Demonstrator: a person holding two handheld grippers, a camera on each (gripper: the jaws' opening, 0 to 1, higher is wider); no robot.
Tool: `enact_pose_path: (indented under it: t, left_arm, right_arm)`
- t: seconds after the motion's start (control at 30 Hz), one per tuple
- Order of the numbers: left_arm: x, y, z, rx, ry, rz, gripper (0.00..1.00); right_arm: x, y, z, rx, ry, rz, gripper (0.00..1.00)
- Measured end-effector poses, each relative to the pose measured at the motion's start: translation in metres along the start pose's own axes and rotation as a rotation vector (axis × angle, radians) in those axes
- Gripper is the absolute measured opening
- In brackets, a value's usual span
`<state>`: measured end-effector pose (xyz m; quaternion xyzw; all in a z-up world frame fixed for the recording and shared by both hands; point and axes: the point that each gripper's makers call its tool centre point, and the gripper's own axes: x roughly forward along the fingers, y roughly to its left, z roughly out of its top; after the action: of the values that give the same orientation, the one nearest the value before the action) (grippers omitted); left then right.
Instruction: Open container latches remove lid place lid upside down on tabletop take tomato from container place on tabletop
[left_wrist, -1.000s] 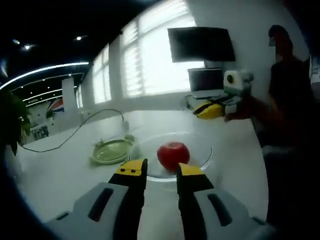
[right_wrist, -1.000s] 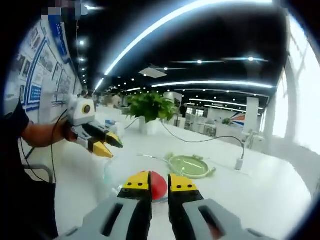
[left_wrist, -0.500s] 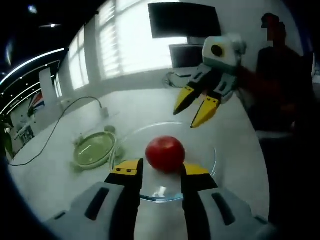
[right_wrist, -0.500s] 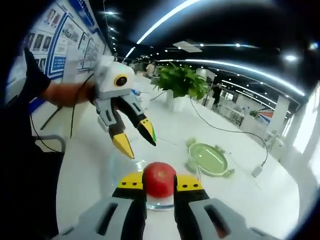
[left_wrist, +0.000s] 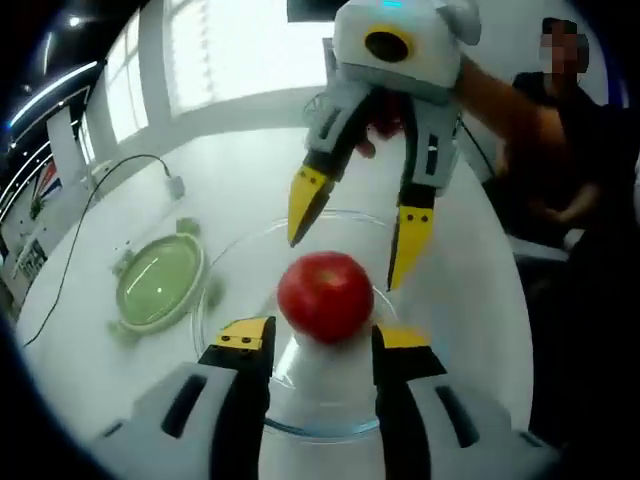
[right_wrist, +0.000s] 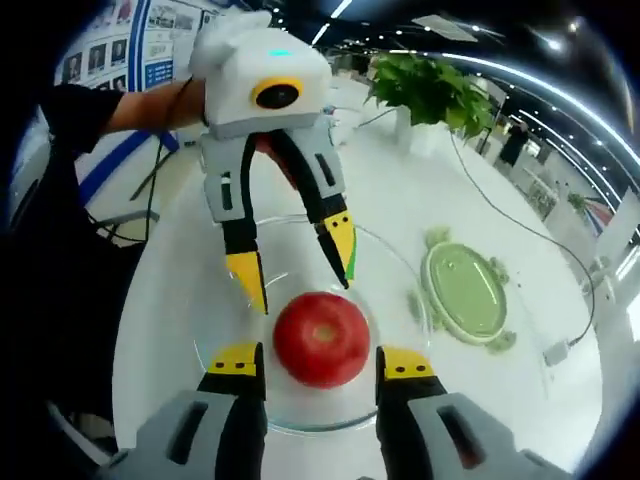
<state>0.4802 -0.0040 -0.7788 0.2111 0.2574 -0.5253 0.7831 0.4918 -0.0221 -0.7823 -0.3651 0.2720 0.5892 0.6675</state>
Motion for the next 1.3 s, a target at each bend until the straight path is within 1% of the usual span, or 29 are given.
enact_pose_path:
  t: [0.03, 0.07, 0.1, 0.13, 0.17, 0.23, 0.27, 0.3, 0.37, 0.4, 0.43, 0.53, 0.6, 0.63, 0.67, 0.7, 0.73, 0.8, 0.83, 0.93, 1.13, 1.3]
  left_arm:
    - [0.001, 0.001, 0.002, 0.002, -0.002, 0.004, 0.46]
    - [0.004, 0.001, 0.002, 0.013, 0.013, -0.005, 0.48]
    - [0.006, 0.001, 0.001, 0.011, 0.023, -0.01, 0.48]
    - [0.008, -0.001, -0.002, 0.004, 0.043, -0.02, 0.48]
    - [0.01, -0.001, -0.004, 0.003, 0.053, -0.025, 0.47]
    - [0.012, -0.001, -0.006, -0.003, 0.062, -0.036, 0.48]
    - [0.014, -0.001, -0.007, 0.012, 0.07, -0.044, 0.48]
    - [0.015, -0.002, -0.008, 0.047, 0.078, -0.05, 0.48]
    - [0.019, -0.003, -0.011, 0.036, 0.095, -0.054, 0.48]
    - [0.021, -0.004, -0.014, 0.029, 0.111, -0.061, 0.48]
    - [0.021, -0.001, -0.017, 0.03, 0.132, -0.052, 0.48]
    - [0.022, -0.002, -0.015, 0.034, 0.135, -0.06, 0.49]
    - [0.026, -0.003, -0.016, 0.039, 0.138, -0.067, 0.47]
    - [0.028, 0.007, -0.022, 0.101, 0.18, -0.018, 0.41]
    - [0.033, 0.0, -0.016, 0.055, 0.143, -0.039, 0.4]
    - [0.032, -0.001, -0.018, 0.069, 0.171, -0.053, 0.38]
    - [0.032, -0.001, -0.019, 0.056, 0.18, -0.054, 0.35]
    - [0.032, 0.001, -0.018, 0.057, 0.173, -0.046, 0.34]
    - [0.031, 0.001, -0.017, 0.058, 0.169, -0.046, 0.33]
    - [0.033, 0.002, -0.017, 0.074, 0.168, -0.056, 0.33]
    - [0.033, 0.003, -0.018, 0.081, 0.168, -0.056, 0.33]
    - [0.03, 0.004, -0.017, 0.073, 0.151, -0.054, 0.32]
  right_arm:
    - [0.005, -0.002, 0.002, 0.002, -0.005, -0.002, 0.41]
    - [0.009, -0.002, 0.001, 0.01, 0.013, 0.005, 0.42]
    - [0.013, 0.0, -0.003, 0.003, 0.043, 0.019, 0.42]
    - [0.017, 0.001, -0.004, -0.01, 0.054, 0.029, 0.42]
    - [0.021, 0.001, -0.007, -0.01, 0.078, 0.03, 0.42]
    - [0.022, -0.001, -0.007, -0.017, 0.092, 0.035, 0.42]
    - [0.023, -0.002, -0.006, -0.011, 0.102, 0.04, 0.42]
    - [0.023, -0.002, -0.006, -0.003, 0.111, 0.046, 0.42]
    - [0.025, 0.0, -0.009, -0.016, 0.138, 0.062, 0.43]
    - [0.026, 0.001, -0.009, -0.024, 0.14, 0.066, 0.44]
    - [0.027, 0.002, -0.01, -0.024, 0.153, 0.073, 0.45]
    - [0.029, 0.003, -0.013, -0.053, 0.178, 0.081, 0.46]
    - [0.031, 0.002, -0.014, -0.083, 0.177, 0.071, 0.45]
    - [0.031, 0.002, -0.015, -0.095, 0.172, 0.06, 0.44]
    - [0.032, 0.004, -0.016, -0.107, 0.172, 0.062, 0.44]
    - [0.032, 0.004, -0.016, -0.109, 0.165, 0.058, 0.44]
    - [0.033, 0.004, -0.015, -0.099, 0.148, 0.053, 0.44]
    - [0.033, 0.004, -0.012, -0.067, 0.1, 0.052, 0.44]
    - [0.032, 0.004, -0.012, -0.064, 0.095, 0.052, 0.43]
    - [0.032, 0.005, -0.012, -0.056, 0.091, 0.054, 0.43]
    - [0.031, 0.006, -0.013, -0.062, 0.104, 0.049, 0.43]
    - [0.03, 0.007, -0.012, -0.052, 0.071, 0.046, 0.43]
